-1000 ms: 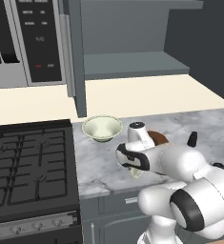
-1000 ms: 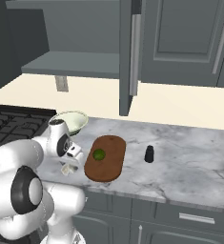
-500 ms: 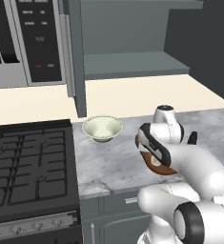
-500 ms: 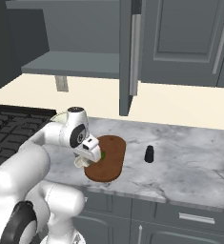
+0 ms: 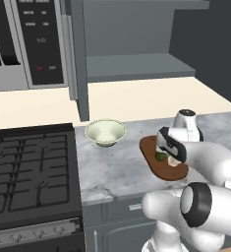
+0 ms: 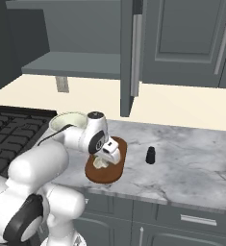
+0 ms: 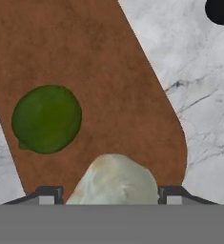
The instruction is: Open the cabinet. Place the bowl and condiment on the counter. Then place the lime and garlic on the cutting board.
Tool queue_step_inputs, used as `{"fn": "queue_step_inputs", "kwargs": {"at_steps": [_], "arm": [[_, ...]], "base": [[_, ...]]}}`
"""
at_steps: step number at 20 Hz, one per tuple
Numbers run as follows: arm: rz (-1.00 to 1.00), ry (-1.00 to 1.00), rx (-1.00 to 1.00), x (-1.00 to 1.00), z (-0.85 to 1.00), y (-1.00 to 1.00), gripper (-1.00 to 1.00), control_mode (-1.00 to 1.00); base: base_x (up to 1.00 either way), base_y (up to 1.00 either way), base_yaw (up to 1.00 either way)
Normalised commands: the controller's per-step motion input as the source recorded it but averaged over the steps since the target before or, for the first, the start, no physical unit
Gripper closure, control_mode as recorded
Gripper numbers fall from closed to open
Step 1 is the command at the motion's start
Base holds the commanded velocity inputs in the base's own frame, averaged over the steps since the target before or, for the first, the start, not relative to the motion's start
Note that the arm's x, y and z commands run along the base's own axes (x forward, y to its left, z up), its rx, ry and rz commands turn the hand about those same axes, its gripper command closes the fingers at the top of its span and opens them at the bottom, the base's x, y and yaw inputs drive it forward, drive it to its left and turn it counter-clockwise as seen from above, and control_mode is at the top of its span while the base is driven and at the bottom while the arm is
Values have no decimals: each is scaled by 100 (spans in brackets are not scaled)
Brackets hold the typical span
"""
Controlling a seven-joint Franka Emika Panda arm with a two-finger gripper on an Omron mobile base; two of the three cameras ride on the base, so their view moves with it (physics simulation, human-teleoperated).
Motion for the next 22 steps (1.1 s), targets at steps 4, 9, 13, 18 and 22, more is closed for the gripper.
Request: {"fn": "queue_step_inputs", "kwargs": {"at_steps": [4, 9, 13, 18, 22], "arm": [[3, -5, 0, 43, -20, -21, 100, -100], [4, -6, 0, 15, -16, -5, -100, -100], [1, -7, 0, -1, 1, -6, -100, -100], [0, 0, -1, -23, 35, 11, -100, -100], [0, -7, -11, -60, 81, 81, -100, -100]], "base": [[0, 0, 0], [0, 0, 0], [0, 0, 0], [0, 0, 0], [0, 0, 0]]}}
